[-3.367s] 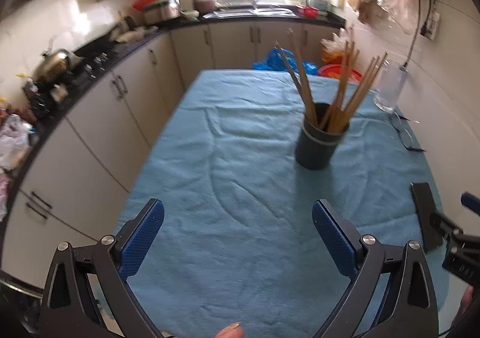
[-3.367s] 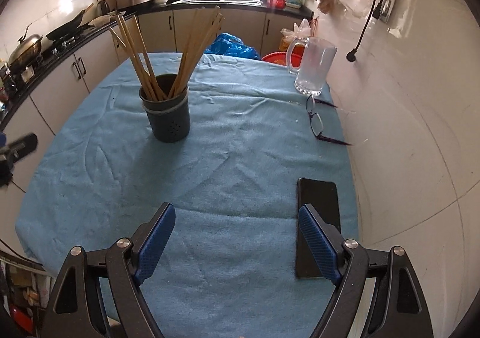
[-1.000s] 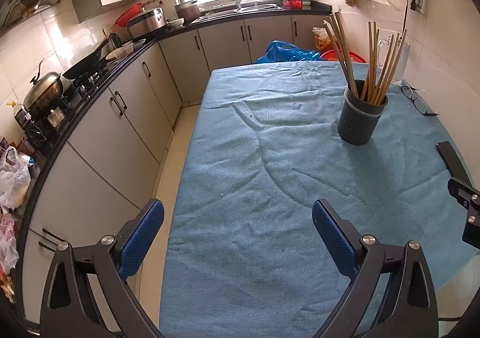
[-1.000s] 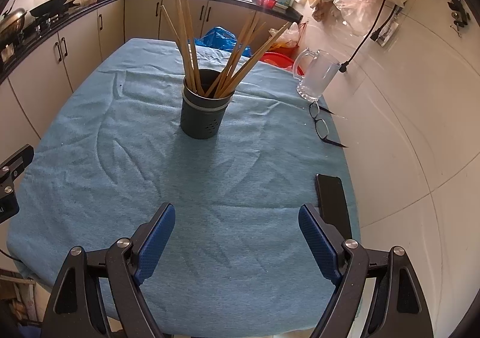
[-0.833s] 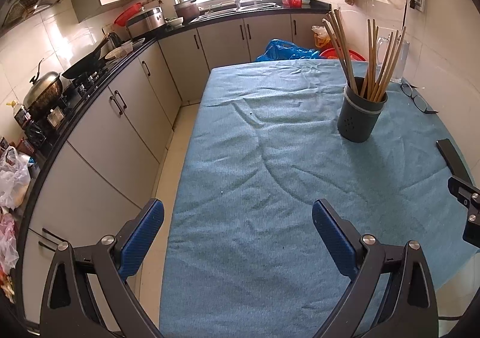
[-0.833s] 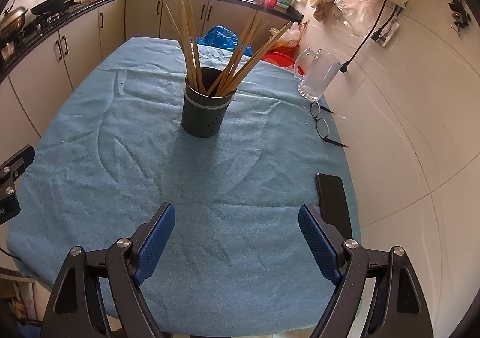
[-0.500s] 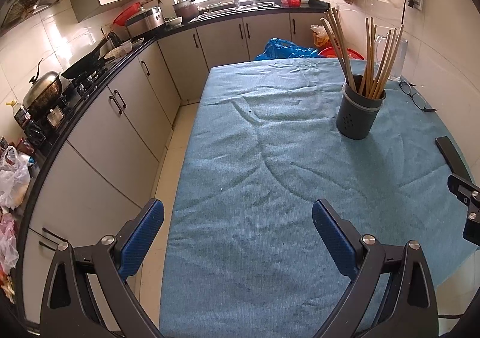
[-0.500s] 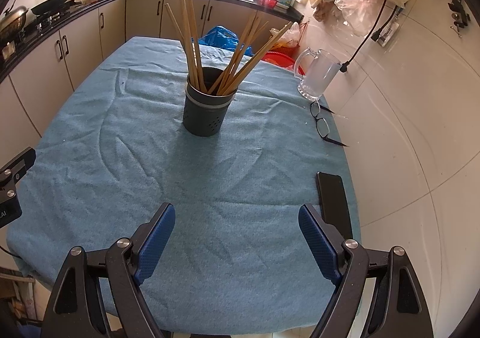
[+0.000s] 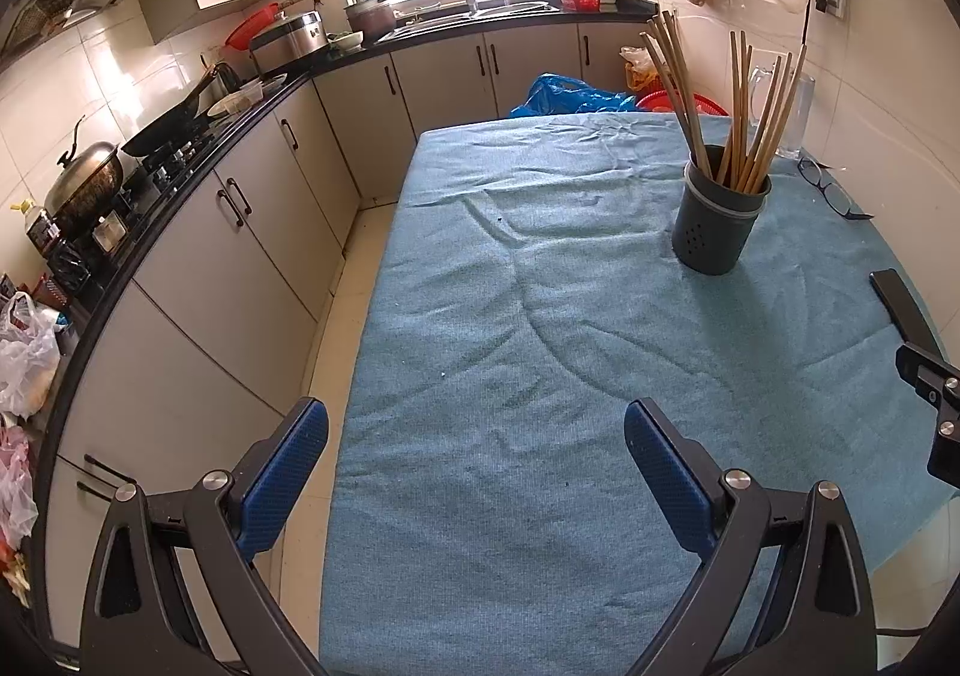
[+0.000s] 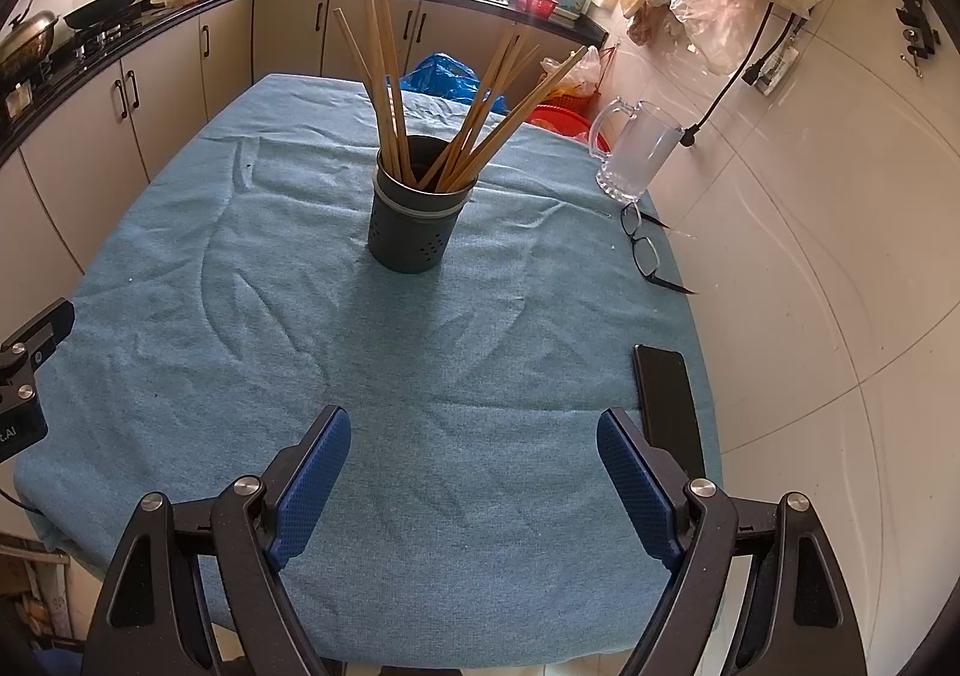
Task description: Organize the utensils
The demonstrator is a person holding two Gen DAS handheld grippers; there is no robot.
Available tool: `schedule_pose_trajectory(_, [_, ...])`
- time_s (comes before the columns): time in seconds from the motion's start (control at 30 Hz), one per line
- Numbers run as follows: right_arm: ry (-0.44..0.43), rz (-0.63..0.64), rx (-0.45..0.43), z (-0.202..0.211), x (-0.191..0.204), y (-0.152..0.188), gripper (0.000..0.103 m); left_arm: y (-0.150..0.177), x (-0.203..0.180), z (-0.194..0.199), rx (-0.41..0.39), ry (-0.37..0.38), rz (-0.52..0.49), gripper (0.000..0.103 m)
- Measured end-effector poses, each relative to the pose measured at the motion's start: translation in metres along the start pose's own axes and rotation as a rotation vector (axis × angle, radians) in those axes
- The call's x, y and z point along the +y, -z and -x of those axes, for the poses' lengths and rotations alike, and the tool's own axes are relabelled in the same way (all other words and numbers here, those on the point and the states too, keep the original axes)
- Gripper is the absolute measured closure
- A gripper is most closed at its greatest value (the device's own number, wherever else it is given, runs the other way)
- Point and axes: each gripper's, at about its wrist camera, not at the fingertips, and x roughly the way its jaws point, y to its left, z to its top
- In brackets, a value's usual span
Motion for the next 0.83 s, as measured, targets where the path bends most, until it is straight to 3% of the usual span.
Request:
schedule_pose_trajectory(0.37, [0.000,-0.002,0.005,0.002,0.000,0.000,0.015,0.000,0.000,-0.002,0.000,0.015,-0.004,0.005])
schedule_pose_trajectory(0.6, [0.001,-0.005,0.022,0.000,-0.003,0.004,0.015,-0.002,-0.002,-0.006,0.021,0.070,0.003,0.005])
schedule_pose_trajectory(0.7, [-0.002,-0.018,0.038,-0.002,-0.008,0.008,0.015,-0.002,-0.001,-0.013,0.053,0.129,0.035,0.004])
schedule_pose_trajectory(0.83, [-0.024,-0.049,0.065,-0.010,-0.019,0.015,0.015,0.004,0.001,-0.028,0.075,0.153,0.088,0.005])
